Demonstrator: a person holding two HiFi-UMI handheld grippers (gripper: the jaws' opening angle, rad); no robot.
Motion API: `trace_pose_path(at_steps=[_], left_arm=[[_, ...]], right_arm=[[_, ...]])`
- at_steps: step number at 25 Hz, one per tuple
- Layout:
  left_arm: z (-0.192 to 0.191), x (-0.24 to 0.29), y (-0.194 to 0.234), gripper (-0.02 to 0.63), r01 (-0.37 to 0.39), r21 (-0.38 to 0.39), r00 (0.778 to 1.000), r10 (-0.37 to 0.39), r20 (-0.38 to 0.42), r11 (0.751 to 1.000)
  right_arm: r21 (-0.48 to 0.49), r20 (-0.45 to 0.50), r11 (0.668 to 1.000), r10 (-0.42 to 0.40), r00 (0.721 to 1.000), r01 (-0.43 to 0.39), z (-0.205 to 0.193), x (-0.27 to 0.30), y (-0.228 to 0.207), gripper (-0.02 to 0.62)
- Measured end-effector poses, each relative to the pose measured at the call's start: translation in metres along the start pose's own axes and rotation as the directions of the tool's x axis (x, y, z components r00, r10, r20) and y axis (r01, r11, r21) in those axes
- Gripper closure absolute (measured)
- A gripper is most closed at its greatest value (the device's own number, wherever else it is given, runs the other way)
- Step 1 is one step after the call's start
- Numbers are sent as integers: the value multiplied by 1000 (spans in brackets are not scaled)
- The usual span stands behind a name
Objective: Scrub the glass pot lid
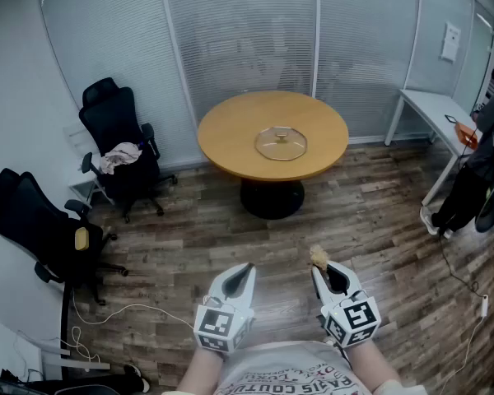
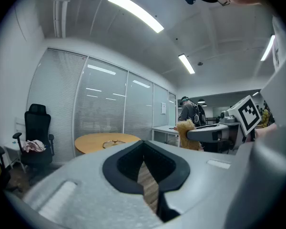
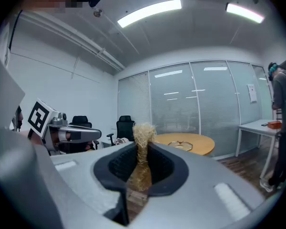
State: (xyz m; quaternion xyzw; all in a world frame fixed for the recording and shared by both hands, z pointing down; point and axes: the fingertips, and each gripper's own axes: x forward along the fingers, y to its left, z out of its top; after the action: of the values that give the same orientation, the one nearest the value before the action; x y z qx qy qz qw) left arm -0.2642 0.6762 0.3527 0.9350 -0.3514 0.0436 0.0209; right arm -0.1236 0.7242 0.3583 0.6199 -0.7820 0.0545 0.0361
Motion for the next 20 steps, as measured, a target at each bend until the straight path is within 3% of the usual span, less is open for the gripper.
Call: trace_pose_path(at_steps=[13, 20], left_arm=[[8, -1, 10, 600, -33, 1, 999, 33, 34, 999], [-3, 3, 31, 600, -60, -45, 998, 61, 8, 997]], right_arm=[[-46, 3, 990, -136, 991, 136, -1, 6, -17, 535], [-38, -29, 990, -134, 990, 133, -9, 21, -17, 535]])
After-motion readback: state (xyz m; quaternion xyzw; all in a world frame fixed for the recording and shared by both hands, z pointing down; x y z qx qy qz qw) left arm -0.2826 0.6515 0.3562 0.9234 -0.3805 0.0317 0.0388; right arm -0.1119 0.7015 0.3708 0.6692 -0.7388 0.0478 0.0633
